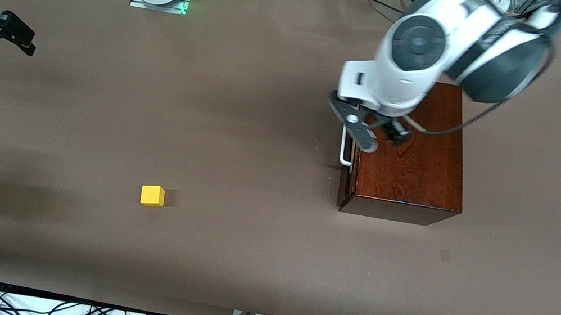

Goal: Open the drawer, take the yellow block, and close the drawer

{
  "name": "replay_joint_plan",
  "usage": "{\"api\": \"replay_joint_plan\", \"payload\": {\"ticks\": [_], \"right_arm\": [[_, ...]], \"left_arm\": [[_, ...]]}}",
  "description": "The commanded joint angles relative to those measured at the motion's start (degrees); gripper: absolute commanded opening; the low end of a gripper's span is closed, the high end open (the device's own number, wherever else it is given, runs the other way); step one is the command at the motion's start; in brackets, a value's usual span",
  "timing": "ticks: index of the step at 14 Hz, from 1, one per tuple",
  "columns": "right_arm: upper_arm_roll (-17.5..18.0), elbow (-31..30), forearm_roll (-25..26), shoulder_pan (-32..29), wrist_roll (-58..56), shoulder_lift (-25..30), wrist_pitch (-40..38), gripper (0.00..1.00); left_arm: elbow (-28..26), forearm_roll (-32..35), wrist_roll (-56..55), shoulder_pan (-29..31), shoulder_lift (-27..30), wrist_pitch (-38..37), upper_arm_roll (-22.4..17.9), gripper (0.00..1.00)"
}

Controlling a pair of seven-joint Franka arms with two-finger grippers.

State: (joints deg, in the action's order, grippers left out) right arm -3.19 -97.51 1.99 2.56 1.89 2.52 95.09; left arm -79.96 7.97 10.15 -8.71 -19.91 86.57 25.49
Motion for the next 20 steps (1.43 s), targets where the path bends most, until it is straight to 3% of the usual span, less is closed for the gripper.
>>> {"api": "replay_joint_plan", "payload": {"ticks": [1, 4, 6, 11, 13, 15, 20], "right_arm": [[0.72, 0.74, -1.11, -0.8, -0.31, 0.21, -1.4, 1.0], [0.64, 0.74, -1.19, -0.8, -0.66, 0.29, -5.16, 1.0], [0.81, 0.74, -1.2, -0.8, -0.57, 0.29, -5.88, 1.0], [0.81, 0.74, -1.28, -0.8, -0.57, 0.29, -5.27, 1.0], [0.72, 0.83, -1.28, -0.8, -0.57, 0.21, -5.01, 1.0], [0.72, 0.74, -1.37, -0.8, -0.57, 0.21, -4.74, 1.0], [0.72, 0.74, -1.37, -0.8, -0.4, 0.12, -3.95, 1.0]], "left_arm": [[-0.99, -5.49, -0.57, 8.94, 4.08, -2.97, 0.53, 1.0], [4.71, -7.97, -0.3, 14.95, 4.52, -9.64, -0.43, 1.0], [3.94, -7.88, -0.57, 14.25, 7.59, -9.66, -5.07, 1.0], [-6.5, -8.58, -1.79, 7.31, 17.6, 1.39, -21.06, 1.0], [-11.25, -9.56, -3.72, 6.17, 21.73, 3.34, -25.38, 1.0], [-15.21, -9.2, -6.97, 5.9, 25.08, 3.52, -27.24, 1.0], [-14.09, -8.76, -6.45, 5.9, 22.99, 2.99, -26.63, 1.0]]}}
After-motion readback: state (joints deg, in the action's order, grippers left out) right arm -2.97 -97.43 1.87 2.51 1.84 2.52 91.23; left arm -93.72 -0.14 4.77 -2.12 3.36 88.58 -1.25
